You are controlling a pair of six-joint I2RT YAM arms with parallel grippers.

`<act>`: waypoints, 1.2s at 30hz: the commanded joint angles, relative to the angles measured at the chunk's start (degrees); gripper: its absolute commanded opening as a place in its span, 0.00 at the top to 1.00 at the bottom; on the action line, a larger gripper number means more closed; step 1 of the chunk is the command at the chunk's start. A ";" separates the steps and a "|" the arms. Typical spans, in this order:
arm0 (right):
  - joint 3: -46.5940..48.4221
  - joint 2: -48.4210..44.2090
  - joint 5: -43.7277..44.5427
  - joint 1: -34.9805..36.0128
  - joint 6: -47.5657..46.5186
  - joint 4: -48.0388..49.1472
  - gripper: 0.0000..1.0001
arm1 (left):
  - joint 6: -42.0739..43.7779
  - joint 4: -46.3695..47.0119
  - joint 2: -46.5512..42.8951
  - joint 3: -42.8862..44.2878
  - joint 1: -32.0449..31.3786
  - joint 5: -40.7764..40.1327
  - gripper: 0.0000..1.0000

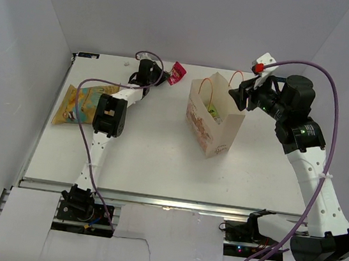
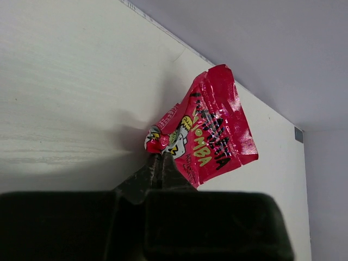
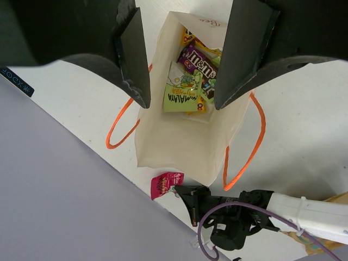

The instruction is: Place the snacks into the paper bag

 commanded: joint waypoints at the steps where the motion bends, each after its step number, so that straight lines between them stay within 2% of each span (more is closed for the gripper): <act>1: -0.02 -1.46 -1.74 -0.23 0.33 1.29 0.43 | 3.89 0.93 -5.37 -3.42 1.14 3.87 1.00; 3: -0.47 -1.90 -3.05 -0.23 0.41 1.64 0.43 | 5.82 2.77 -10.37 -6.58 1.59 5.28 1.00; 8: -0.65 -2.69 -4.90 -0.23 0.94 3.04 0.43 | 11.01 10.59 -27.05 -25.72 2.73 8.62 1.00; 9: -0.47 -2.69 -5.95 -0.23 1.20 3.57 0.43 | 11.81 11.74 -33.61 -29.15 2.64 8.80 1.00; 11: 0.05 -2.34 -7.19 -0.31 1.73 4.01 0.43 | 12.51 15.25 -40.06 -39.57 2.73 9.41 1.00; 13: 0.32 -1.91 -9.73 -0.23 4.01 5.06 0.43 | 13.04 15.96 -49.90 -45.85 2.55 8.98 1.00; 14: 0.58 -1.55 -11.13 -0.23 4.54 5.07 0.41 | 13.39 16.14 -53.16 -52.49 2.64 8.80 1.00; 15: 1.46 -0.59 -13.67 -0.23 5.24 4.89 0.41 | 13.48 17.01 -60.15 -55.95 2.64 7.93 1.00; 20: 4.80 2.66 -19.05 1.96 11.83 4.54 0.38 | 13.84 17.64 -79.18 -73.09 2.20 10.11 1.00; 26: 8.76 6.97 -22.74 5.83 21.75 8.40 0.35 | 8.13 17.20 -96.85 -81.38 0.19 14.52 1.00; 32: 8.85 9.17 -23.63 10.75 26.69 11.39 0.34 | 5.22 14.21 -104.42 -84.02 -5.61 11.27 1.00; 36: 7.09 9.61 -22.57 13.83 28.45 12.80 0.34 | 5.57 12.19 -105.57 -83.67 -10.35 8.63 1.00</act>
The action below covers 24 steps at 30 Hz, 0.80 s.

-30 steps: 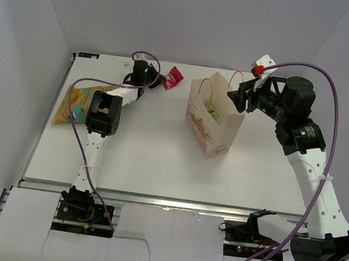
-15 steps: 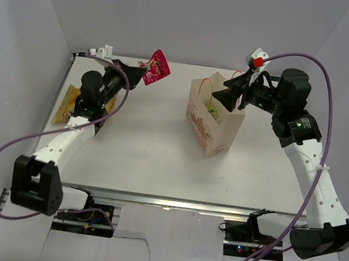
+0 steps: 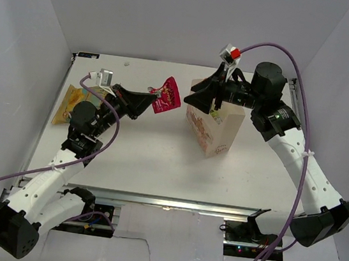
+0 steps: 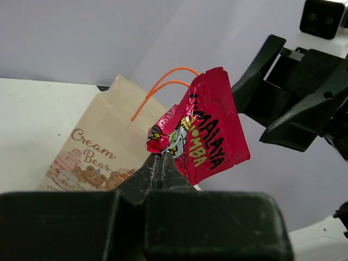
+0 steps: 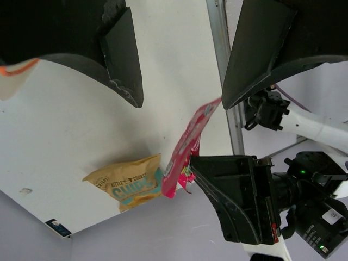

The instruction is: Place the snacks into the paper bag

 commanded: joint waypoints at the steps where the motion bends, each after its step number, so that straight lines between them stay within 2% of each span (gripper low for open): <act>1: -0.27 0.01 -0.58 2.03 3.66 4.54 0.34 | -0.24 -2.48 -1.14 0.39 -2.91 -2.54 1.00; 6: -0.54 1.16 -0.32 3.88 5.34 5.77 0.34 | 1.43 -5.55 -0.09 2.15 -5.90 -3.77 1.00; 20: -4.58 2.48 5.13 5.37 5.51 5.07 0.39 | 1.69 -6.17 0.62 4.08 -7.14 -1.67 1.00; 23: -4.76 2.65 5.39 5.46 5.60 5.42 0.45 | 1.34 -6.17 0.88 3.91 -7.22 -1.31 1.00; 24: -4.76 2.74 5.04 5.46 5.69 5.51 0.59 | 1.08 -6.17 1.05 3.82 -7.31 -1.05 1.00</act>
